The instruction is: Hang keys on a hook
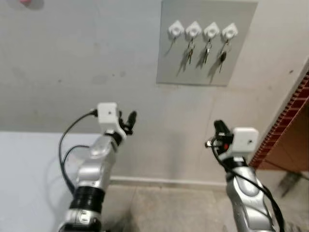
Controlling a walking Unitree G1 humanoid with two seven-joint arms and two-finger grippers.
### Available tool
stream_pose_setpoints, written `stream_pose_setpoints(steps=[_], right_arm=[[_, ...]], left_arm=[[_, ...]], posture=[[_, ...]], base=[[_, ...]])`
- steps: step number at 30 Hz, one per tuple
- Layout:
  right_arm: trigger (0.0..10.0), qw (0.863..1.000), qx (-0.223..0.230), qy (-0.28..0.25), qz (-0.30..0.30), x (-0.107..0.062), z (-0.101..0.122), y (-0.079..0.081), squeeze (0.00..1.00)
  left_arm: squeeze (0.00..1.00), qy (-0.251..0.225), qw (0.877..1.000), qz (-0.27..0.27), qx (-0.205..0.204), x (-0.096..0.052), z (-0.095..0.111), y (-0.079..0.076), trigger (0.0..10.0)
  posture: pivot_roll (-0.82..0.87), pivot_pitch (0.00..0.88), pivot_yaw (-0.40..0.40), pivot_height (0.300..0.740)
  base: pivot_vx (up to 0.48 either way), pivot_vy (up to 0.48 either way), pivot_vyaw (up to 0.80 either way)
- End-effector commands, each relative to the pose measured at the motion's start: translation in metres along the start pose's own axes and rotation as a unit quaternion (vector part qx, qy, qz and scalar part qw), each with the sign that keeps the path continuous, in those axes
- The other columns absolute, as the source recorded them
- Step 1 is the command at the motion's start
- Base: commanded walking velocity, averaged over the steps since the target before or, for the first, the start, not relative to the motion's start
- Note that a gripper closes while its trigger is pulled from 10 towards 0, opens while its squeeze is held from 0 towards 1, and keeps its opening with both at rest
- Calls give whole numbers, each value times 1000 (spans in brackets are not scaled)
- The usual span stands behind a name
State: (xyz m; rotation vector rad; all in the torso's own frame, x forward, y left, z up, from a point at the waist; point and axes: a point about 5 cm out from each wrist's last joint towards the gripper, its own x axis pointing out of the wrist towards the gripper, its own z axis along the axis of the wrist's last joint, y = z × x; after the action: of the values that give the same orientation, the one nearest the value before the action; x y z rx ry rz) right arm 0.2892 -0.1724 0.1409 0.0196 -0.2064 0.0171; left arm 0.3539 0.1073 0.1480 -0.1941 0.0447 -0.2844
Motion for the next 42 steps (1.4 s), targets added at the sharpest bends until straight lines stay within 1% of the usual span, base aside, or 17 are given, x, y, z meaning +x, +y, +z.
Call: stream_pose_setpoints(steps=[1, 3, 6, 11, 16, 31, 39, 42], right_arm=[[10000, 1000, 4, -7, 8, 2, 4, 6, 0], [10000, 1000, 5, -7, 9, 2, 4, 7, 0], [10000, 1000, 5, -7, 9, 2, 4, 7, 0], [10000, 1000, 5, -6, 10, 1, 4, 7, 0], [10000, 1000, 5, -4, 10, 1, 3, 8, 0], [10000, 1000, 5, -2, 10, 1, 3, 8, 0], [10000, 1000, 5, -1, 11, 1, 3, 8, 0], [10000, 1000, 4, -1, 12, 2, 3, 8, 0]], left_arm=[[0, 0, 1000, 13, 13, -1, 3, 8, 10000], [0, 0, 1000, 14, 7, -2, 2, 8, 10000], [0, 1, 1000, 13, 20, -2, 3, 8, 10000], [0, 0, 1000, 13, 21, -2, 3, 8, 10000], [0, 2, 1000, 15, 13, -2, 2, 8, 10000], [0, 4, 1000, 17, 13, -3, 1, 9, 10000], [0, 5, 1000, 21, 5, -3, 1, 10, 10000], [0, 2, 1000, 22, -7, -3, 1, 9, 10000]], posture=[[-59, 0, 3, 740], [-58, 0, 3, 740], [-58, 0, 2, 740], [-57, 0, 3, 740], [-58, 0, 2, 740], [-58, 0, 2, 740], [-55, 0, 0, 740], [-55, 0, -1, 740]], base=[[277, 0, 0], [294, 0, 0], [295, 0, 0], [305, 0, 0], [316, 0, 0], [316, 0, 0], [310, 0, 0], [287, 0, 0]])
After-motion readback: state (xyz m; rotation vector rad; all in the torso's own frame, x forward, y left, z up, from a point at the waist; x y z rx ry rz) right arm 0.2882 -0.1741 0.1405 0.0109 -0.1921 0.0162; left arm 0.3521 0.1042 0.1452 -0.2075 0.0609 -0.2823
